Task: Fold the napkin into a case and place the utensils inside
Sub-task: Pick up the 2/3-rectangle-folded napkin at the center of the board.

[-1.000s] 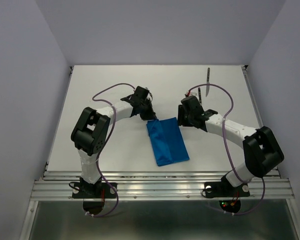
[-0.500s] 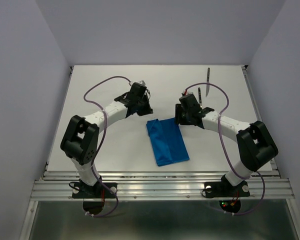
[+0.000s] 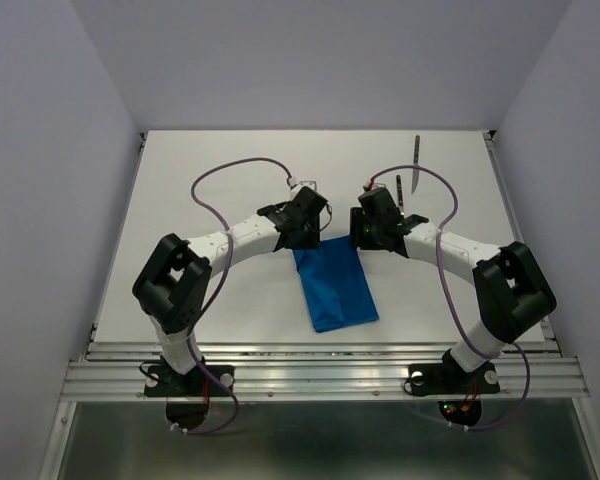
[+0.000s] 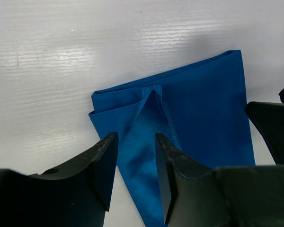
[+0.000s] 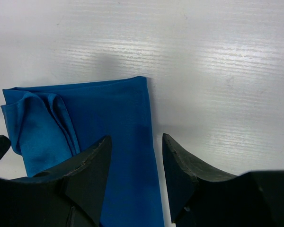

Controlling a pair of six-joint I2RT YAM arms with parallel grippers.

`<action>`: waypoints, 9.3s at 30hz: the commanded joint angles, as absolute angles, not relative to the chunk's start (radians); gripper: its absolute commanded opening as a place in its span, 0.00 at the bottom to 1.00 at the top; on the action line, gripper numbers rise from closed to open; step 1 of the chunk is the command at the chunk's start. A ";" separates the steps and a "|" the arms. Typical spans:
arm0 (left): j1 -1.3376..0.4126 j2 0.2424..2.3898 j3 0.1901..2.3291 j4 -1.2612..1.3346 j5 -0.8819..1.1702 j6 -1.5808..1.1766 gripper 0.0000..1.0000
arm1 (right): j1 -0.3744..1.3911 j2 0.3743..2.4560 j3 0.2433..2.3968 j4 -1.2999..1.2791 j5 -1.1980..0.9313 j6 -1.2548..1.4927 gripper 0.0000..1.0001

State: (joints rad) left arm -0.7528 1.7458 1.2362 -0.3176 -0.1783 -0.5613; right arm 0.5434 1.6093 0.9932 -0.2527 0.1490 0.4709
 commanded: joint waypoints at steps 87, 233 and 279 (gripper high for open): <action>-0.885 1.891 1.374 -0.479 -0.601 -0.572 0.43 | 0.540 1.549 0.963 -0.202 0.144 0.477 0.53; -0.816 1.957 1.309 -0.322 -0.371 -0.589 0.00 | 0.551 1.634 0.968 -0.048 -0.005 0.565 0.25; -0.816 1.951 1.316 -0.327 -0.380 -0.589 0.00 | 0.546 1.793 1.019 -0.225 0.049 0.403 0.33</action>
